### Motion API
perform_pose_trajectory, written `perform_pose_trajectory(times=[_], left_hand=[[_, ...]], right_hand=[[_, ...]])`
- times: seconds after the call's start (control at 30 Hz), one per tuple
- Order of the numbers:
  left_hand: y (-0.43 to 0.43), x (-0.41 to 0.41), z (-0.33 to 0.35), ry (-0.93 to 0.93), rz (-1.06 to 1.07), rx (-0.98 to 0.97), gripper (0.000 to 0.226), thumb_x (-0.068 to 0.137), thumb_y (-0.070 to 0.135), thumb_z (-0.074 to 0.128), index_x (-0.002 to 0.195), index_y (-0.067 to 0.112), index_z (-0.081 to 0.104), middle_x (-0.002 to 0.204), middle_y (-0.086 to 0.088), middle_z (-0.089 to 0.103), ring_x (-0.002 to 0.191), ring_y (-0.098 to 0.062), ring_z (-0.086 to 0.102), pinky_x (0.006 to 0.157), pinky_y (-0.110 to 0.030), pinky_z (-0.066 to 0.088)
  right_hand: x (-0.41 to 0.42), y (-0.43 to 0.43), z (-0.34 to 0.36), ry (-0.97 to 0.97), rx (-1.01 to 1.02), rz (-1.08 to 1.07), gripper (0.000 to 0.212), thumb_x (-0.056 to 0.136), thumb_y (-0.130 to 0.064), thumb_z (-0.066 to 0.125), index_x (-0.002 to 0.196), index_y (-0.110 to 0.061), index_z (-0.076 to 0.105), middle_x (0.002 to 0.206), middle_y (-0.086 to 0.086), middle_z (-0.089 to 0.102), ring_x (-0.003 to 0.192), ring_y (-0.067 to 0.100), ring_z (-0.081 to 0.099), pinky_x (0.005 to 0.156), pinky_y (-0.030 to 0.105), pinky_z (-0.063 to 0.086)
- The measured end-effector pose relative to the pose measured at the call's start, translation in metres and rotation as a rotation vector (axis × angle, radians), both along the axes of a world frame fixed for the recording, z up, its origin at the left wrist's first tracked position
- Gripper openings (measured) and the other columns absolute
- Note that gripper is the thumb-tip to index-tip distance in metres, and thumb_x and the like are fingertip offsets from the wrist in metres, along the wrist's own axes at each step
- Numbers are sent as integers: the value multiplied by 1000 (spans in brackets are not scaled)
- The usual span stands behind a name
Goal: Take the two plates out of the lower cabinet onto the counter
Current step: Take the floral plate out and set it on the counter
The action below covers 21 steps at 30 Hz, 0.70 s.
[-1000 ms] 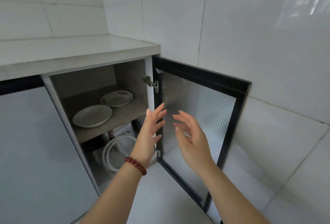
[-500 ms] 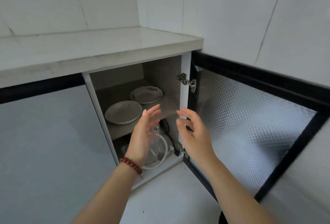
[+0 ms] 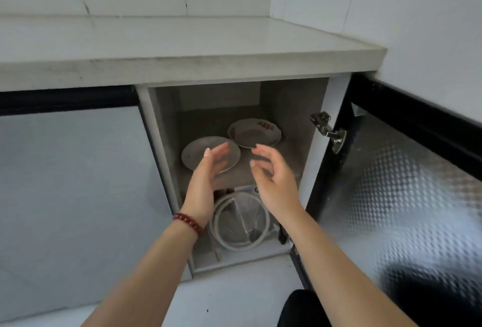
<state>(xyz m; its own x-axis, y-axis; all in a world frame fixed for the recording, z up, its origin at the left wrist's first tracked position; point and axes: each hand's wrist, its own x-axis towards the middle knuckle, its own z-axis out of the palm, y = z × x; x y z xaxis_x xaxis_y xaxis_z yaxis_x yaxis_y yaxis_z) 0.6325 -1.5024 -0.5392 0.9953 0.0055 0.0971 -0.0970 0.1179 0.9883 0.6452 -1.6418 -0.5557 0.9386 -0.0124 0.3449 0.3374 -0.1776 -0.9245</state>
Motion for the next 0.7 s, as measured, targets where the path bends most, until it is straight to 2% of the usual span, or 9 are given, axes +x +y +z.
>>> perform_pose_trajectory(times=[0.07, 0.23, 0.3, 0.37, 0.43, 0.5, 0.57, 0.7], left_hand=[[-3, 12, 2, -20, 77, 26, 48, 97, 44, 16, 127, 29, 51, 131, 12, 54, 120, -3, 47, 89, -23, 38], [-6, 35, 9, 20, 218, -54, 51, 98, 41, 15, 127, 23, 53, 132, 5, 55, 120, -8, 48, 96, -31, 35], [-5, 46, 5, 14, 229, -67, 51, 99, 38, 15, 127, 20, 53, 133, 1, 55, 119, -8, 50, 94, -26, 36], [-2, 58, -4, 8, 238, -68, 51, 99, 35, 15, 128, 14, 52, 132, -2, 55, 116, -5, 51, 91, -15, 38], [1, 68, -15, 4, 260, -65, 48, 99, 34, 17, 123, 17, 55, 129, -1, 58, 112, 1, 52, 90, -9, 39], [5, 79, -29, 6, 267, -59, 44, 99, 37, 18, 115, 26, 58, 123, 7, 60, 111, 4, 52, 97, -16, 36], [8, 88, -43, 29, 277, -60, 45, 98, 41, 19, 114, 30, 59, 123, 11, 60, 116, 1, 50, 103, -26, 32], [15, 101, -65, 74, 270, -74, 54, 96, 49, 16, 123, 28, 57, 132, 6, 56, 125, -9, 46, 96, -27, 33]], right_hand=[[22, 0, 3, -1, -18, 68, 33, 91, -17, 53, 124, -24, 52, 119, -14, 58, 100, -15, 55, 74, 0, 39], [60, 4, 7, 30, -34, 160, 29, 90, -21, 54, 114, -38, 50, 113, -21, 58, 100, -11, 56, 74, 1, 40], [73, 6, 2, 48, -29, 156, 29, 90, -21, 54, 112, -40, 49, 112, -22, 58, 100, -11, 56, 73, 2, 41], [85, 9, -7, 69, -32, 156, 28, 90, -22, 54, 111, -41, 50, 109, -24, 58, 98, -13, 55, 72, 1, 40], [96, 12, -17, 95, -36, 164, 28, 89, -24, 53, 109, -44, 50, 108, -24, 59, 98, -13, 55, 71, 1, 41], [106, 14, -30, 103, -37, 157, 30, 89, -23, 53, 104, -49, 49, 107, -21, 60, 97, -11, 57, 73, 4, 43], [115, 15, -43, 108, -25, 146, 32, 88, -21, 53, 105, -48, 51, 106, -20, 61, 96, -9, 58, 75, 8, 46], [131, 18, -66, 95, 12, 120, 29, 89, -14, 53, 110, -35, 54, 106, -18, 63, 95, -11, 58, 76, 6, 45]])
